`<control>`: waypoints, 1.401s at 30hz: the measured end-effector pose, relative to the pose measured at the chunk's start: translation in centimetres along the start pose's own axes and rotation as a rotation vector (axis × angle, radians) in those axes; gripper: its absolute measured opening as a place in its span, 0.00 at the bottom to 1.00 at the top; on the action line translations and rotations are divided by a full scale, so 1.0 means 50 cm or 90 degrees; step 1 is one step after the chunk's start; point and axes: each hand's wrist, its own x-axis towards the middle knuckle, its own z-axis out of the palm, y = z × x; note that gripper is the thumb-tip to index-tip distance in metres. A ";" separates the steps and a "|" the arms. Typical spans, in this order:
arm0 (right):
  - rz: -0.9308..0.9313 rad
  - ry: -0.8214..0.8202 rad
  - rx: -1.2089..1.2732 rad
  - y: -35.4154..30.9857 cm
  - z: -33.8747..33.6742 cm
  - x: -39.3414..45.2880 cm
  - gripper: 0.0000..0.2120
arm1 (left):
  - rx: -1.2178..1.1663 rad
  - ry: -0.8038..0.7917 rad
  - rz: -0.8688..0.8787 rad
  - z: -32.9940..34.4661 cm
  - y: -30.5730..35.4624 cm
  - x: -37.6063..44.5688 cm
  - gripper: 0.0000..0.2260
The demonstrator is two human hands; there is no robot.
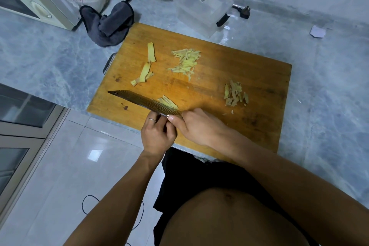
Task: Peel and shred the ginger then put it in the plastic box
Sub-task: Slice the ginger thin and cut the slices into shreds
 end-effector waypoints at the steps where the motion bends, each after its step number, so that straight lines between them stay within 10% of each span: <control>1: -0.001 0.006 -0.001 0.002 -0.002 -0.002 0.27 | 0.001 -0.001 0.002 -0.001 0.001 0.000 0.12; 42: 0.006 -0.006 0.007 0.022 -0.003 -0.012 0.29 | -0.027 -0.023 0.006 0.004 -0.002 -0.002 0.10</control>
